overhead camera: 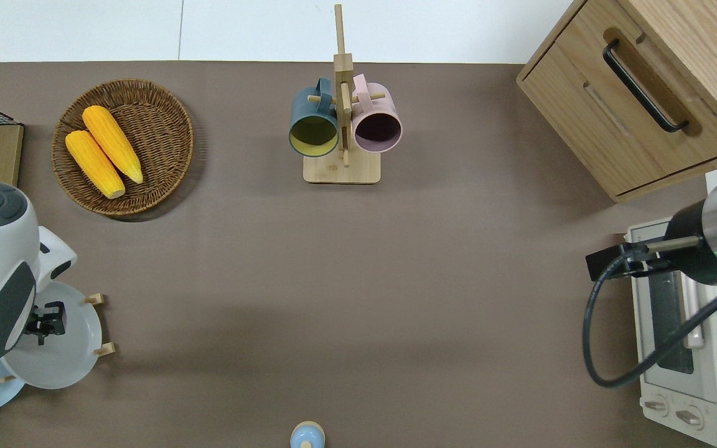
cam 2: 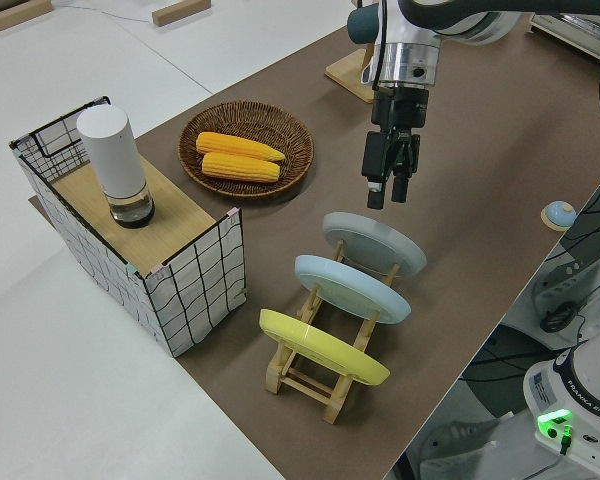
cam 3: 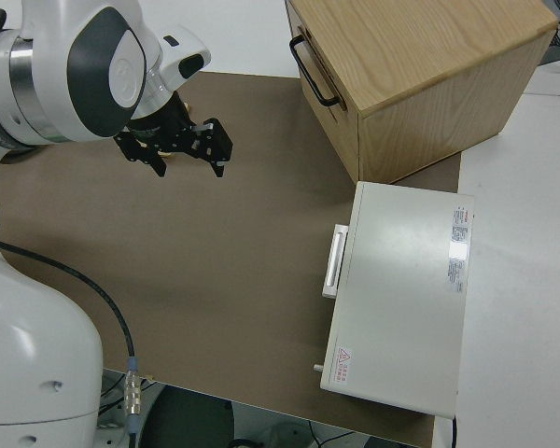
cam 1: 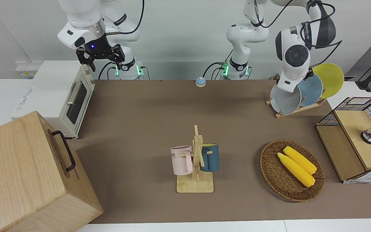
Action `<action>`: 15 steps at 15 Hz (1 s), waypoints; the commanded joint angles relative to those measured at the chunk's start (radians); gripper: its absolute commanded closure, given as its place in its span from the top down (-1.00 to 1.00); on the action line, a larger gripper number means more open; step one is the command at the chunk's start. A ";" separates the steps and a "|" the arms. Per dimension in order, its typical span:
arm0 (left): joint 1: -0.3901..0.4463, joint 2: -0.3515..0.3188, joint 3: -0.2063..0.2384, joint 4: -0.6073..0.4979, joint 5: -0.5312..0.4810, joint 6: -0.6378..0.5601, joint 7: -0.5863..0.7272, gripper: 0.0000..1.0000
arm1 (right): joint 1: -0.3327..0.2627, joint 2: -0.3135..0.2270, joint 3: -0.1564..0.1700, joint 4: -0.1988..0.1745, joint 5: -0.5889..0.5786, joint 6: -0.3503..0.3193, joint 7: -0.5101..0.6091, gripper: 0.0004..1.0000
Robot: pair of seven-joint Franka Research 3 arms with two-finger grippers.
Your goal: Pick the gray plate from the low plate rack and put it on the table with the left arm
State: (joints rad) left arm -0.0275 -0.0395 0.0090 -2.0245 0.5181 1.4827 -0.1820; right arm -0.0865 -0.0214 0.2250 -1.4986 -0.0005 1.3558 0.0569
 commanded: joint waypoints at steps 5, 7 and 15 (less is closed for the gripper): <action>0.024 0.047 0.035 -0.019 0.023 0.053 -0.004 0.10 | -0.015 -0.005 0.007 0.006 0.004 -0.015 -0.003 0.98; 0.024 0.047 0.037 -0.016 0.019 0.053 -0.002 -0.50 | -0.015 -0.005 0.007 0.006 0.004 -0.015 -0.003 0.98; 0.021 0.044 0.035 0.050 -0.004 0.022 0.016 -1.00 | -0.015 -0.005 0.007 0.006 0.004 -0.015 -0.003 0.98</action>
State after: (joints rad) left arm -0.0059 0.0127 0.0414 -2.0086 0.5147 1.5197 -0.1820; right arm -0.0865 -0.0214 0.2250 -1.4986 -0.0005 1.3558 0.0569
